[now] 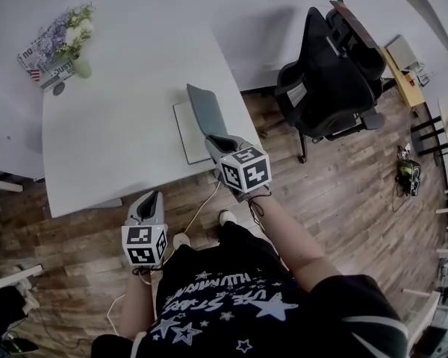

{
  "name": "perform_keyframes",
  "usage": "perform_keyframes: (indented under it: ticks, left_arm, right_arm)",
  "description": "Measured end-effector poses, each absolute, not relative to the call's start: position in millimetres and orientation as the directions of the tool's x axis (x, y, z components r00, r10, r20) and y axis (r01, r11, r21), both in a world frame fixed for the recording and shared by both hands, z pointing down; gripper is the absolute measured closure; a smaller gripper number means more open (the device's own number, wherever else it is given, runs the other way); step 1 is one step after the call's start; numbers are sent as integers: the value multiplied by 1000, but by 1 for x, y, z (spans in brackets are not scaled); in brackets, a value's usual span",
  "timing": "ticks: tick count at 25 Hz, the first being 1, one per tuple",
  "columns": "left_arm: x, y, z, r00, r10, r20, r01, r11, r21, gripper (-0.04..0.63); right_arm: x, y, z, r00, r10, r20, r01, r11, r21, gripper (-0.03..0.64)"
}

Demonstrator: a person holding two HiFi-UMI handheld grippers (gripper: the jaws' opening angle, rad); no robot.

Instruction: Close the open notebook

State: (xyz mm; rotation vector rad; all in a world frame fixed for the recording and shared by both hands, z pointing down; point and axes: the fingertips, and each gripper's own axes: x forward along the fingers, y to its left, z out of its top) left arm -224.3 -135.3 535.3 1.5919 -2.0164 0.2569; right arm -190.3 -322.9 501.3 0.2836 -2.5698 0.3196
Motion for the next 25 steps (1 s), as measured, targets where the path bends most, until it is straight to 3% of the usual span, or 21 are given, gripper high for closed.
perform_keyframes:
  ticks: [15, 22, 25]
  left_arm:
    - [-261, -85, 554, -110, -834, 540, -948, 251, 195, 574]
    - [-271, -79, 563, -42, -842, 538, -950, 201, 240, 574]
    - [-269, -84, 567, -1, -839, 545, -957, 158, 243, 574]
  right_arm:
    - [-222, -289, 572, -693, -285, 662, -368, 930, 15, 566]
    - [-226, -274, 575, -692, -298, 658, -381, 924, 18, 467]
    - [-216, -265, 563, -712, -307, 631, -405, 914, -12, 457]
